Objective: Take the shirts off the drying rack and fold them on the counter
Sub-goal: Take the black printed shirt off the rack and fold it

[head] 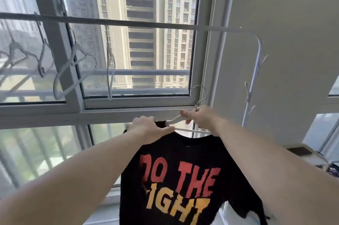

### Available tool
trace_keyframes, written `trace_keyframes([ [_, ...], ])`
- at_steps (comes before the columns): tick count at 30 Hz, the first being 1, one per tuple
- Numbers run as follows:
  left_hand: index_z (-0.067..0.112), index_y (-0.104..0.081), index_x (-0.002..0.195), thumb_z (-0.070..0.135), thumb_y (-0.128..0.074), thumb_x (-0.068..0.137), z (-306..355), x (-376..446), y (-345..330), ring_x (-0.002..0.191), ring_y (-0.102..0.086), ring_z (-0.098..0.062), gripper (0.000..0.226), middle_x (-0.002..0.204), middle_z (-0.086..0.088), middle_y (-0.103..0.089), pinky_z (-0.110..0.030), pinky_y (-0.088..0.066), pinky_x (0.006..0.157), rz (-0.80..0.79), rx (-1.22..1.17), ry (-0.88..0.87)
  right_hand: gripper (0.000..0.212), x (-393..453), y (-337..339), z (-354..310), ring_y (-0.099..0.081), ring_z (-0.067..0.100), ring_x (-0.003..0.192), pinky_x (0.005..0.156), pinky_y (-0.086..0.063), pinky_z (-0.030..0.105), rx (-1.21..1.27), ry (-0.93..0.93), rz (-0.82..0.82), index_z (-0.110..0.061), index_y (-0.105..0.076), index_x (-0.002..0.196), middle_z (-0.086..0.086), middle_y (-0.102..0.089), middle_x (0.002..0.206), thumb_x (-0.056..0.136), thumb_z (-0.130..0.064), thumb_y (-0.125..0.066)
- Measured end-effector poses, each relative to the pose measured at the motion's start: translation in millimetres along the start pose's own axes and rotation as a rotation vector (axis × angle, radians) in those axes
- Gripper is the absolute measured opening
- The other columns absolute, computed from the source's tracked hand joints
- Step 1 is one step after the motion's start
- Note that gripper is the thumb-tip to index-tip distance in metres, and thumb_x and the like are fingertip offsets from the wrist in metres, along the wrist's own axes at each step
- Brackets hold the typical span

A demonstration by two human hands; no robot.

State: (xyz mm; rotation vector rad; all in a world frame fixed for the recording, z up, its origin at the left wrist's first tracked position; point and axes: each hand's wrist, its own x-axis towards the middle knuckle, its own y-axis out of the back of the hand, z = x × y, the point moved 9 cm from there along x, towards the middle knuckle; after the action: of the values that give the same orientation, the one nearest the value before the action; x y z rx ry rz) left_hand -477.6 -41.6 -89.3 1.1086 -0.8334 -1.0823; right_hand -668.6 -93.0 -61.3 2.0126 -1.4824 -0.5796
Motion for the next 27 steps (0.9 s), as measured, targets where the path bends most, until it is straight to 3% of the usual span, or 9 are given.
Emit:
trace_keyframes([
  [4, 0.02, -0.057, 0.107, 0.07, -0.037, 0.082, -28, -14, 4, 0.105, -0.054, -0.025, 0.059, 0.104, 0.0, -0.061, -0.047, -0.042, 0.095, 0.072, 0.064, -0.002, 0.053, -12, -30, -20, -0.054, 0.016, 0.081, 0.085, -0.044, 0.032, -0.073, -0.005, 0.009, -0.013, -0.072, 0.075, -0.005, -0.051, 0.074, 0.083, -0.063, -0.056],
  [7, 0.014, -0.06, 0.097, 0.038, -0.041, 0.09, -44, -21, 3, 0.086, -0.058, -0.022, 0.031, 0.092, 0.0, -0.062, -0.034, -0.049, 0.075, 0.061, 0.025, -0.079, 0.051, -22, -46, -22, -0.041, 0.009, 0.057, 0.062, -0.037, 0.026, -0.078, -0.018, 0.038, -0.012, -0.069, 0.066, -0.009, -0.041, 0.058, 0.083, -0.059, -0.06],
  [11, 0.013, -0.054, 0.088, 0.008, -0.039, 0.089, -69, -27, 4, 0.081, -0.052, -0.023, 0.016, 0.092, -0.005, -0.059, -0.03, -0.041, 0.066, 0.082, 0.027, -0.054, 0.049, -28, -60, -20, -0.047, 0.012, 0.059, 0.065, -0.04, 0.028, -0.104, -0.05, 0.052, -0.012, -0.067, 0.06, -0.007, -0.048, 0.059, 0.082, -0.057, -0.063],
  [16, 0.008, -0.054, 0.08, 0.003, -0.039, 0.087, -122, -22, 16, 0.068, -0.054, -0.023, 0.017, 0.07, -0.005, -0.053, -0.028, -0.041, 0.058, 0.019, -0.004, 0.104, 0.049, -34, -50, -2, -0.042, 0.016, 0.05, 0.062, -0.039, 0.027, 0.002, -0.136, 0.091, -0.009, -0.062, 0.058, 0.0, -0.046, 0.055, 0.081, -0.053, -0.064],
  [19, 0.004, -0.05, 0.067, 0.001, -0.038, 0.088, -131, -22, 13, 0.052, -0.055, -0.026, 0.025, 0.06, -0.012, -0.053, -0.024, -0.041, 0.04, -0.075, -0.195, 0.174, 0.048, -35, -44, -2, -0.04, 0.016, 0.048, 0.064, -0.04, 0.028, 0.039, -0.149, 0.09, -0.007, -0.063, 0.063, -0.001, -0.045, 0.051, 0.083, -0.051, -0.063],
  [20, 0.003, -0.05, 0.067, 0.001, -0.038, 0.09, -134, -21, 10, 0.051, -0.056, -0.027, 0.026, 0.062, -0.014, -0.054, -0.027, -0.046, 0.041, -0.098, -0.322, 0.21, 0.046, -35, -43, -3, -0.039, 0.016, 0.048, 0.063, -0.039, 0.027, 0.066, -0.152, 0.088, -0.006, -0.063, 0.065, -0.001, -0.046, 0.051, 0.084, -0.048, -0.062],
  [23, -0.003, -0.057, 0.081, -0.003, -0.035, 0.09, -138, -22, -4, 0.061, -0.06, -0.031, 0.023, 0.073, -0.017, -0.059, -0.041, -0.058, 0.064, -0.161, -0.829, 0.337, 0.041, -38, -39, 3, -0.036, 0.016, 0.05, 0.06, -0.037, 0.025, 0.158, -0.171, 0.066, -0.002, -0.069, 0.081, 0.002, -0.054, 0.063, 0.087, -0.042, -0.06],
  [25, -0.004, -0.058, 0.085, -0.006, -0.029, 0.091, -135, -24, -12, 0.064, -0.06, -0.029, 0.029, 0.071, -0.015, -0.063, -0.04, -0.057, 0.061, -0.222, -1.008, 0.382, 0.043, -39, -35, 12, -0.037, 0.015, 0.051, 0.06, -0.038, 0.025, 0.208, -0.198, 0.066, -0.001, -0.071, 0.095, 0.004, -0.055, 0.07, 0.087, -0.041, -0.059],
  [27, -0.004, -0.054, 0.085, -0.007, -0.025, 0.089, -129, -24, -12, 0.064, -0.057, -0.028, 0.03, 0.071, -0.014, -0.061, -0.037, -0.054, 0.059, -0.218, -1.038, 0.382, 0.043, -39, -30, 17, -0.038, 0.014, 0.053, 0.056, -0.037, 0.024, 0.321, -0.214, 0.086, -0.002, -0.069, 0.104, 0.003, -0.055, 0.07, 0.09, -0.041, -0.058],
])
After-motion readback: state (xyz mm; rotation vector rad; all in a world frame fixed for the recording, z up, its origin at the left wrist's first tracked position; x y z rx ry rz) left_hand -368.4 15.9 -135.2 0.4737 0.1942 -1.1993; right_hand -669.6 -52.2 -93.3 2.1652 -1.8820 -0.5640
